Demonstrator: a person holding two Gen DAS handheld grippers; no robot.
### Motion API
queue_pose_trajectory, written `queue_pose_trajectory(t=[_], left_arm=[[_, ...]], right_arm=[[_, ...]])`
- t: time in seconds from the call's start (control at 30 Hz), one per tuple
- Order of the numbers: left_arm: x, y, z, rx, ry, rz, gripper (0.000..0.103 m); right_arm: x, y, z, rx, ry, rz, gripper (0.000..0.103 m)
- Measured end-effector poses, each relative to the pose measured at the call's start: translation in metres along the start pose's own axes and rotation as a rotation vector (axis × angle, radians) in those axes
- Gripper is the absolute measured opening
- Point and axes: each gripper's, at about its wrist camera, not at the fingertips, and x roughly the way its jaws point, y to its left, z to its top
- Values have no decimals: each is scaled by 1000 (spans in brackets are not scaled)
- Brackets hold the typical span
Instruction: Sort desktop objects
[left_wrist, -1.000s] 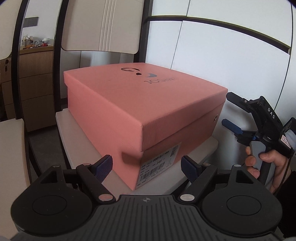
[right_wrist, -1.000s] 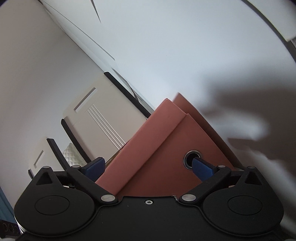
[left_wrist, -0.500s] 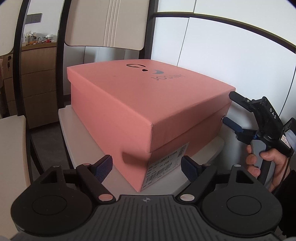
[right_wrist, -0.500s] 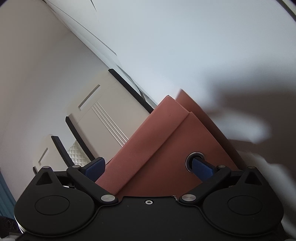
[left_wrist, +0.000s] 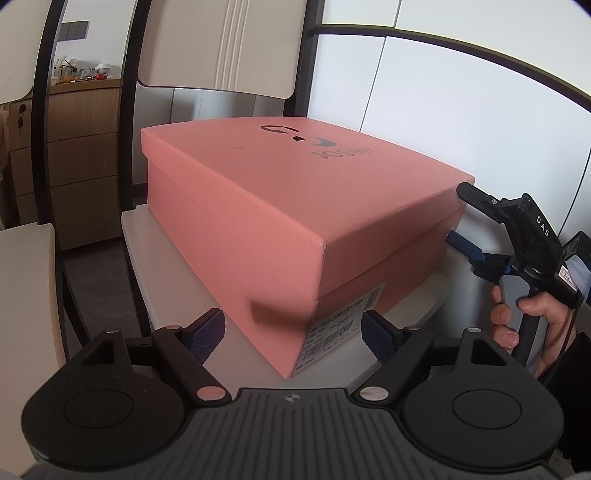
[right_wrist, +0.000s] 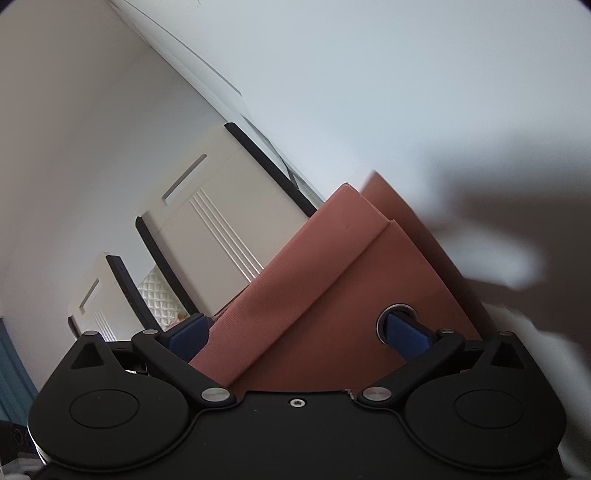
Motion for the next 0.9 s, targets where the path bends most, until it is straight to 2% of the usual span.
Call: queue_pose_trajectory(t=[0.13,0.37,0.47,0.6,0.7,0.77,0.9], left_arm=[[-4,5,0,-25,-10,-44,84],[-10,21,-3,-51,-16,0,84],[-14,29,-3,-68,-24,20,84],[-18,37,6,-57,-55,46,84],[-18,39,18,-34,-81,47,84],[-16,39,25,-21,-99,47,84],[-10,34,31,-16,-123,36,85]], right_arm=[[-3,4,-3,-2,47,52,103],[-12,23,-21,-10,122,153,102],[-23,32,-24,-17,110,154,102],[-44,52,-7,-91,-10,70,99],[-45,67,14,-193,-93,-63,93],[-35,72,23,-249,-96,-122,88],[-10,71,25,-319,-74,-233,70]])
